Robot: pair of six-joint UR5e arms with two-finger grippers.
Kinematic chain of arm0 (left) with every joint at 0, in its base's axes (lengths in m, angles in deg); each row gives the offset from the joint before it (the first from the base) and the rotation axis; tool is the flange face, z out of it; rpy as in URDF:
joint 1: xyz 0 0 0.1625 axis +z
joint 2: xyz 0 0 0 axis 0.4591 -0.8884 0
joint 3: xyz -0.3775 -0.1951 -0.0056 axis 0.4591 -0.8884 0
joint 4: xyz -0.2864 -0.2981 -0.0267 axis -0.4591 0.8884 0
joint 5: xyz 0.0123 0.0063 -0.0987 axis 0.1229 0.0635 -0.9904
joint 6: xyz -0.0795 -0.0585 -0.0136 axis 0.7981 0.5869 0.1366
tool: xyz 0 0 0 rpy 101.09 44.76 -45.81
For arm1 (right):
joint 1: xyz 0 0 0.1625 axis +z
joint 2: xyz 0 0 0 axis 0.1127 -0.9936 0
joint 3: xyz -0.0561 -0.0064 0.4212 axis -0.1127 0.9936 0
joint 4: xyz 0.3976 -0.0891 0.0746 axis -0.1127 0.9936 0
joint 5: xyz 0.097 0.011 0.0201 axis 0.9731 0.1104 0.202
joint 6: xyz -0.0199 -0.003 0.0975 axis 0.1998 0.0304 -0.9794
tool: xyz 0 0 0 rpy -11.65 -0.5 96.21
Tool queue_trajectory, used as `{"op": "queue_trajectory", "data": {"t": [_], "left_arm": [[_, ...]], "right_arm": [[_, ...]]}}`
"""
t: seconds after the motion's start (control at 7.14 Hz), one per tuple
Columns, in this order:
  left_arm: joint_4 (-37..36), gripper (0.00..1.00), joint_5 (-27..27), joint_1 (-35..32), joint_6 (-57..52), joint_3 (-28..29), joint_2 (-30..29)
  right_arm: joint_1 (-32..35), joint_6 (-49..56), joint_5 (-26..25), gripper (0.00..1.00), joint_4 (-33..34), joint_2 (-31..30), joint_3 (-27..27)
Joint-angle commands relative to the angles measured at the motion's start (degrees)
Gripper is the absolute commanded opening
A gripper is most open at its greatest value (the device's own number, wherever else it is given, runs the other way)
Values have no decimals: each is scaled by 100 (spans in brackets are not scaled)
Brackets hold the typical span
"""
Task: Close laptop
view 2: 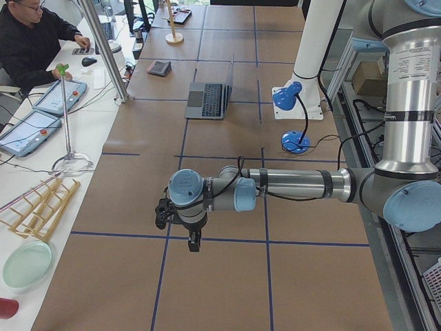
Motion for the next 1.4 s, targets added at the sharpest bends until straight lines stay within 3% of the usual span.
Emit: {"op": "queue_trajectory", "data": {"t": [0.0, 0.98, 1.26], "left_arm": [[7, 100, 0, 0, 0, 0, -7], [-2, 100, 0, 9, 9, -62, -16], [-20, 100, -9, 9, 26, -384, -16]], "right_arm": [[0, 0, 5, 100, -8, -2, 4], [0, -9, 5, 100, 45, 7, -154], [0, -9, 23, 100, 36, 68, -198]]}}
